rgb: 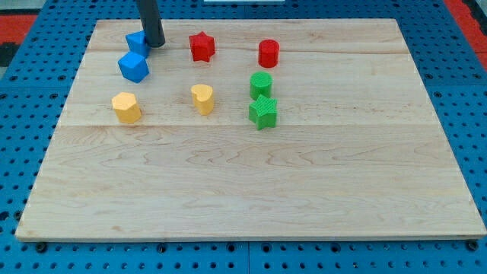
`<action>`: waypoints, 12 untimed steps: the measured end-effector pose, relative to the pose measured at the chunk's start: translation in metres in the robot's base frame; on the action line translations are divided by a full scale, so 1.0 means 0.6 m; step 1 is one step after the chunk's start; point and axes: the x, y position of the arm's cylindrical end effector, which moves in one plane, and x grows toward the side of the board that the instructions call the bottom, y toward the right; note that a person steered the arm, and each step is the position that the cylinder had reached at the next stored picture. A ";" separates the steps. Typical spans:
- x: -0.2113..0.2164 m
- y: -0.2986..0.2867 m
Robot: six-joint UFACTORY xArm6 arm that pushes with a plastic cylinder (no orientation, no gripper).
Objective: Move the red blocks diagonal to cube
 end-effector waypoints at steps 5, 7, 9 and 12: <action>-0.013 0.095; 0.008 0.112; 0.017 0.101; 0.021 0.101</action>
